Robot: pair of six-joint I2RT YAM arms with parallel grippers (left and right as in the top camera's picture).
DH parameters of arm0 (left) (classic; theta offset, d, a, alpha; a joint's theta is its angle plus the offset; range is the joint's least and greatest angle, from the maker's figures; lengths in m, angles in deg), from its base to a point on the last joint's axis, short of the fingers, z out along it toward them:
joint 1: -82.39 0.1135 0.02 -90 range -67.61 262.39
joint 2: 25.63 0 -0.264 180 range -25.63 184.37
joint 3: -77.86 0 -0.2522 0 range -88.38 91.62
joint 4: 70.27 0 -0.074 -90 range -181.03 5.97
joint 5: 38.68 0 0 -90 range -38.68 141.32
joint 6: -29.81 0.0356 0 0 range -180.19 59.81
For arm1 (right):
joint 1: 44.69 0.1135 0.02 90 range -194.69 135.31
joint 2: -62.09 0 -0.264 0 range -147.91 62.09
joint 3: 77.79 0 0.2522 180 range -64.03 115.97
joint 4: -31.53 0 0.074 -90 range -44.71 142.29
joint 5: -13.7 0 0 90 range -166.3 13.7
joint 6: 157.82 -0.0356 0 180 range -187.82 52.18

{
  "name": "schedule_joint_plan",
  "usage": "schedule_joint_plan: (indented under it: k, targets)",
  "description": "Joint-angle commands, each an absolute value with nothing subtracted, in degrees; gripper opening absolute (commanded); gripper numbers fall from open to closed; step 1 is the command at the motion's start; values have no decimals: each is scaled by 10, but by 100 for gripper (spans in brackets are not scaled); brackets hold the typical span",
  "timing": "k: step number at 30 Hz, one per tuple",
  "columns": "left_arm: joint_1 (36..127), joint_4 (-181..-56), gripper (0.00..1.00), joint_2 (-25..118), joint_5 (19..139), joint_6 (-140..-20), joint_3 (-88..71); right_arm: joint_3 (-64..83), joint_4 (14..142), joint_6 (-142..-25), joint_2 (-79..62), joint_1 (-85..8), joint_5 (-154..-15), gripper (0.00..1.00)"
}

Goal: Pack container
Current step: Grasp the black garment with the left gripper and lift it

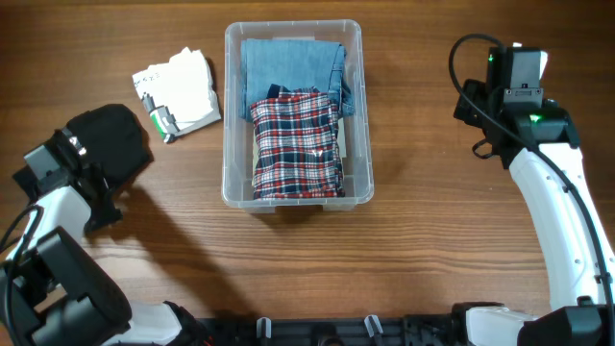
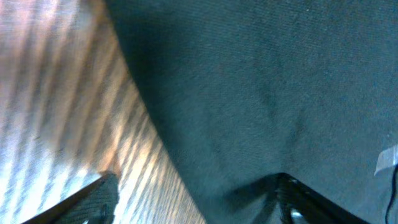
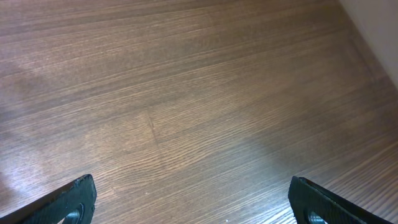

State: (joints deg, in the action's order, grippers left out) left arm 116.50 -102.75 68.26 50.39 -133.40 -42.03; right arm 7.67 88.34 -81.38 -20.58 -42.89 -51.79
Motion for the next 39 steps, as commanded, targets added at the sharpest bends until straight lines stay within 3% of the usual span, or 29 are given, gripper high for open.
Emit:
schedule_joint_plan:
  k: [1,5,9,17,24,27,29,32,34,39]
  targets:
    - [1163,-1019,67,706,496,-1346,-424,76,882,-813,-210,-430,-509,100]
    - [1163,-1006,54,708,478,-1346,-424,76,882,-813,-210,-430,-508,100]
    - [1163,-996,49,708,478,-1346,-424,76,882,-813,-210,-430,-509,100]
    - [1163,-992,17,708,472,-1341,-424,76,882,-813,-210,-430,-508,100]
    - [1163,-993,4,708,472,-1339,-424,76,882,-813,-210,-430,-508,100]
    - [1163,-997,8,708,472,-1339,-424,76,882,-813,-210,-430,-508,100]
    - [1163,-1001,32,708,472,-1339,-424,76,882,-813,-210,-430,-509,100]
    - [1163,-1012,54,708,472,-1340,-424,76,882,-813,-210,-430,-509,100]
    - [1163,-1014,61,709,471,-1340,-424,76,882,-813,-210,-430,-509,100]
    - [1163,-1000,63,718,470,-1340,-424,76,882,-813,-210,-430,-509,100]
